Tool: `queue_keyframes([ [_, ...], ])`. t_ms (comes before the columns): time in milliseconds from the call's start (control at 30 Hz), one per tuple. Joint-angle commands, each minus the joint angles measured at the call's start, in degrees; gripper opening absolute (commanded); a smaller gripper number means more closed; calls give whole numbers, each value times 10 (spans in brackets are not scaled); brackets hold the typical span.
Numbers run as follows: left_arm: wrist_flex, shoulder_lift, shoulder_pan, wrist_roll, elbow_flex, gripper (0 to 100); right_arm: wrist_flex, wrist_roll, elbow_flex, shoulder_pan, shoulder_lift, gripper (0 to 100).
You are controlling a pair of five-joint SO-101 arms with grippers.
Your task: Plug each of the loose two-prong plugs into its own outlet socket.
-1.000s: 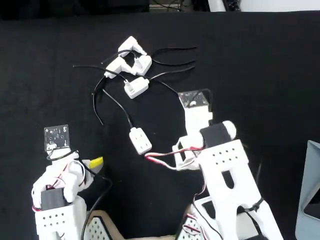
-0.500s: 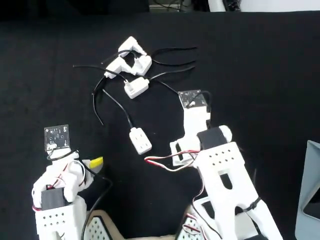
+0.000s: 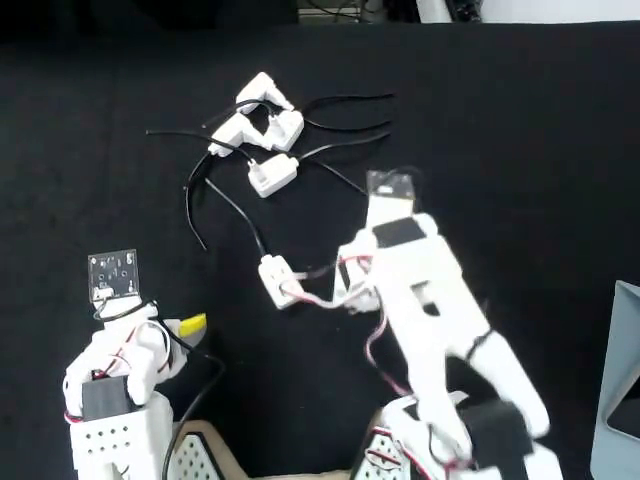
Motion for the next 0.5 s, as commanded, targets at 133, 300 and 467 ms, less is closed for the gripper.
queue_keyframes([
  [133,3,-2,2,5,10,354,-6,-61,-108,34,87,360],
  [300,3,-2,2,5,10,354,-37,-61,-117,36,141,360],
  [467,3,-2,2,5,10,354,-88,-83,-116,33,201,360],
])
